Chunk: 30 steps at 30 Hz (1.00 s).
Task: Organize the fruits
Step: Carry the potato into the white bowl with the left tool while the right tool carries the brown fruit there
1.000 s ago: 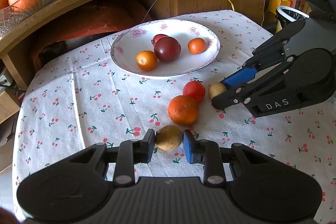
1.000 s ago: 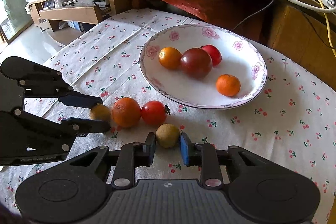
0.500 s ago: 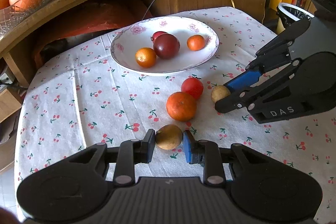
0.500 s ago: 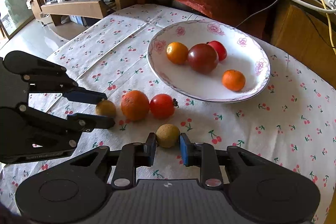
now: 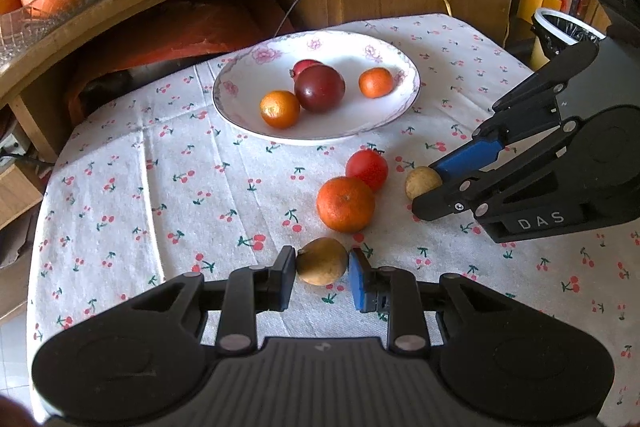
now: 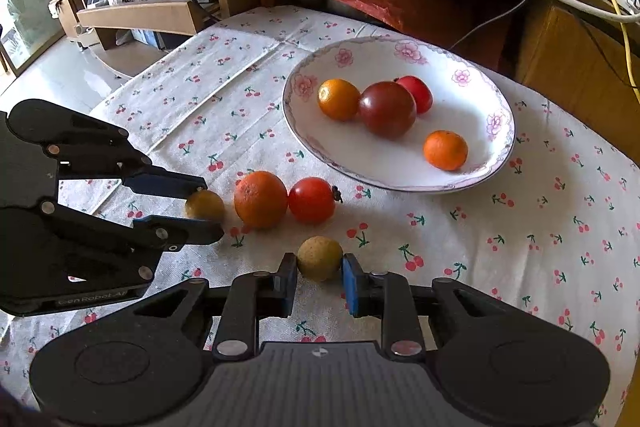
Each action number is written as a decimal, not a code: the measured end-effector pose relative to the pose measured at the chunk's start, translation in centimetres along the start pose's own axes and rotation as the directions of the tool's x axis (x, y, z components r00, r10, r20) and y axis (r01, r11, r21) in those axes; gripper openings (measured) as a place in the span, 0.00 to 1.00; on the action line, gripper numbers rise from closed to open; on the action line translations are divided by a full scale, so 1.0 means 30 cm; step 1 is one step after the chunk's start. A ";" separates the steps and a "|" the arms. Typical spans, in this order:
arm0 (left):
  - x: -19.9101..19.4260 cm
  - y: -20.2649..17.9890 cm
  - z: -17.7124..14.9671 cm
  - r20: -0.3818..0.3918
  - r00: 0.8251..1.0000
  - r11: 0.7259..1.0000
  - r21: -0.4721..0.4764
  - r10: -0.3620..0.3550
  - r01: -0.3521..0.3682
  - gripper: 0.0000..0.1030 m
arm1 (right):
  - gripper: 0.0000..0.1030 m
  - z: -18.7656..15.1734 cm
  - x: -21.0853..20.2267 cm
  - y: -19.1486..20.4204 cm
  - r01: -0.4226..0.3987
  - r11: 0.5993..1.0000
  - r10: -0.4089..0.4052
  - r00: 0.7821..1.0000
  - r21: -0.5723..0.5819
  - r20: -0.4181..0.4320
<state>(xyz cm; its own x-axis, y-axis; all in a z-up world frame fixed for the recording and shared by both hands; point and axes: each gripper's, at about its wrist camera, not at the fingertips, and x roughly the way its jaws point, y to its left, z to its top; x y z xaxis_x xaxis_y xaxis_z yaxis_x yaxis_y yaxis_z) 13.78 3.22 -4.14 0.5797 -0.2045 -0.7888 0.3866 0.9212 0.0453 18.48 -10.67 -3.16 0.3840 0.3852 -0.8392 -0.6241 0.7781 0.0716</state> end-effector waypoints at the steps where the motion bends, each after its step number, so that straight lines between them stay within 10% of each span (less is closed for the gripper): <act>1: -0.004 -0.001 0.002 0.003 1.000 1.000 -0.001 -0.001 0.001 0.35 | 0.19 0.004 -0.005 0.001 0.000 1.000 0.000 1.000 -0.001 0.005; 30: 0.098 -0.002 0.231 0.083 0.995 0.998 -0.021 0.058 -0.057 0.35 | 0.19 0.121 -0.008 -0.139 0.086 0.990 -0.098 0.989 0.109 0.110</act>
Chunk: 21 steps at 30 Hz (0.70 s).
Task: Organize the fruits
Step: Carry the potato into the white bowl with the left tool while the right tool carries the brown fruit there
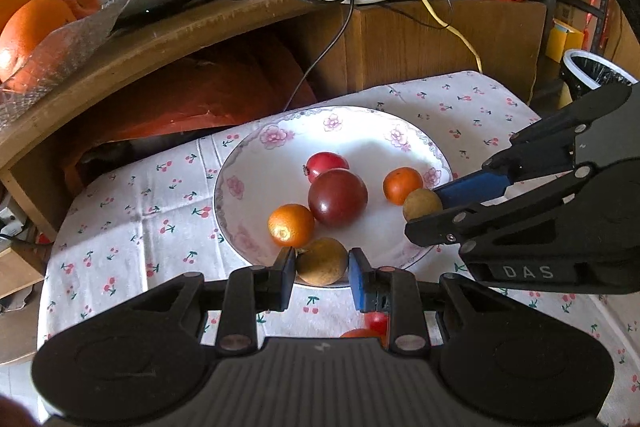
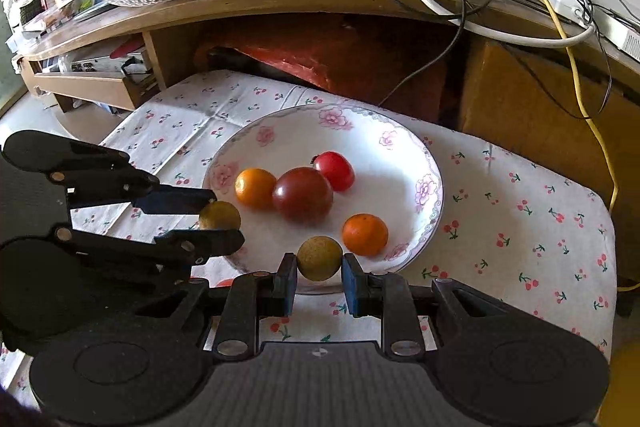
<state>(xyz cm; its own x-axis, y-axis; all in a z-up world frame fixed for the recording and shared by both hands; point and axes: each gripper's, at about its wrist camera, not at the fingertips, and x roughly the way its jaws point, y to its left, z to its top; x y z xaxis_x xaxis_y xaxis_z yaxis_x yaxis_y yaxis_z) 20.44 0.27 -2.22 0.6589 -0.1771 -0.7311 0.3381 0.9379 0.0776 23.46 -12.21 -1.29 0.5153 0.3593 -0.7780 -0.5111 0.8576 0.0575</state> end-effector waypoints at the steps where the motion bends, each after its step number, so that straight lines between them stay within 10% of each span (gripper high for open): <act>1: 0.003 0.001 0.001 -0.002 1.000 1.000 -0.002 -0.001 0.001 0.35 | 0.19 0.001 0.005 -0.001 0.003 1.000 -0.003 1.000 0.000 -0.001; 21: 0.019 0.008 0.009 -0.003 1.000 1.000 -0.019 0.023 -0.023 0.37 | 0.26 0.013 0.028 -0.009 0.012 1.000 -0.012 1.000 0.025 0.013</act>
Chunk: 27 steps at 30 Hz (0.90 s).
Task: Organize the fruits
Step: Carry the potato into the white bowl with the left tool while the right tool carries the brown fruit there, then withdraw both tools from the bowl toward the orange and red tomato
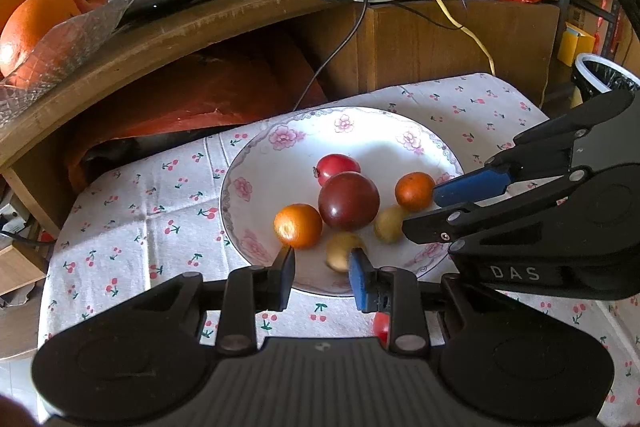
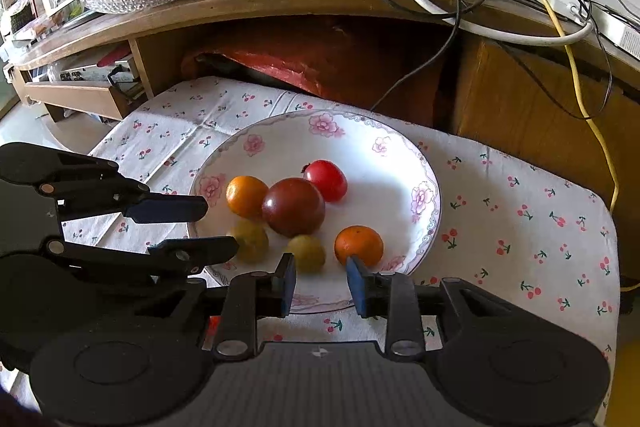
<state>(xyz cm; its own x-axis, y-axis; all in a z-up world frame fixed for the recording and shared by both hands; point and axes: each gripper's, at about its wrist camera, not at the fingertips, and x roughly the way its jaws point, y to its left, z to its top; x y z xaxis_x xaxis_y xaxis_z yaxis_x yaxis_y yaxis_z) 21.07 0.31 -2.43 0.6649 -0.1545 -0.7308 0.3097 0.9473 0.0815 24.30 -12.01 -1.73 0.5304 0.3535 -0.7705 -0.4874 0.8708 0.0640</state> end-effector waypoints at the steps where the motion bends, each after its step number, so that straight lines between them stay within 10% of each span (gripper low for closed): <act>1: 0.000 0.000 0.000 0.000 1.000 1.000 0.000 0.001 -0.001 0.37 | 0.26 0.000 0.000 0.000 0.000 1.000 0.000 1.000 -0.001 0.000; 27: -0.142 -0.017 -0.072 0.013 0.996 0.996 0.042 -0.083 0.082 0.38 | 0.29 -0.054 -0.092 0.054 -0.050 0.998 0.050 0.999 -0.037 0.009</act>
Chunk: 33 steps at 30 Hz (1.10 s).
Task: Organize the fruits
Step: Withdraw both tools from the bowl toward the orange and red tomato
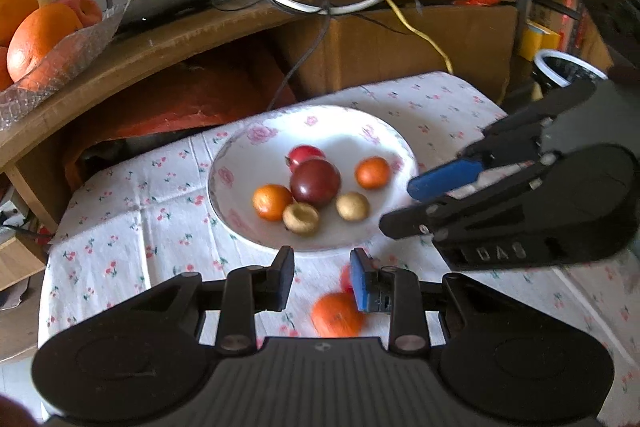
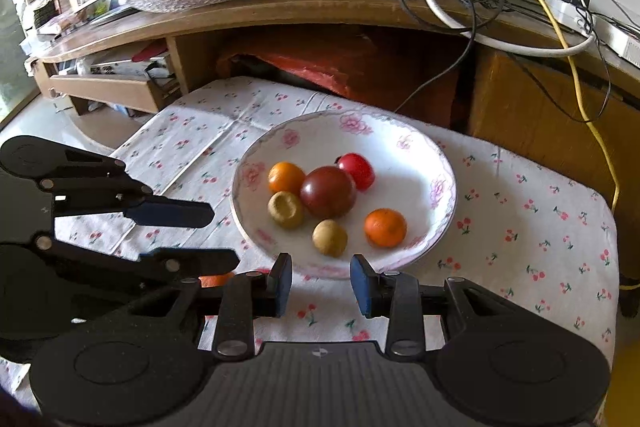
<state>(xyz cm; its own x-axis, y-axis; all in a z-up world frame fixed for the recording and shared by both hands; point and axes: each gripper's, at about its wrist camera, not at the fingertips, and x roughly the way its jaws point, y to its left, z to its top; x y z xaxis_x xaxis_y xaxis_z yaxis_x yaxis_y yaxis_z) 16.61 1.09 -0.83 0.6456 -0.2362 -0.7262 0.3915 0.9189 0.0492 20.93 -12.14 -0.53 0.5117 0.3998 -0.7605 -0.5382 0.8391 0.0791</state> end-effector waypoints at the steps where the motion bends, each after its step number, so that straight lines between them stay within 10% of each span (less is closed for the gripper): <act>1: -0.007 -0.003 -0.012 -0.006 1.000 1.000 0.003 -0.005 0.005 0.38 | 0.29 -0.004 -0.002 0.004 -0.003 1.000 0.003 1.000 -0.002 -0.003; 33: 0.052 -0.014 -0.097 -0.096 0.995 0.999 0.053 0.000 0.005 0.40 | 0.30 -0.041 0.032 0.044 -0.082 0.997 0.082 0.995 0.002 -0.065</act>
<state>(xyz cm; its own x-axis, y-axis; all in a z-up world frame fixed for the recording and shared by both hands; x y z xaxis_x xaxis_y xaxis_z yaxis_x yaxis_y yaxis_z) 15.54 1.26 -3.99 0.5798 -0.2048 -0.7886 0.4289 0.8997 0.0817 19.88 -11.09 -1.97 0.4213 0.4428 -0.7915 -0.5772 0.8040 0.1426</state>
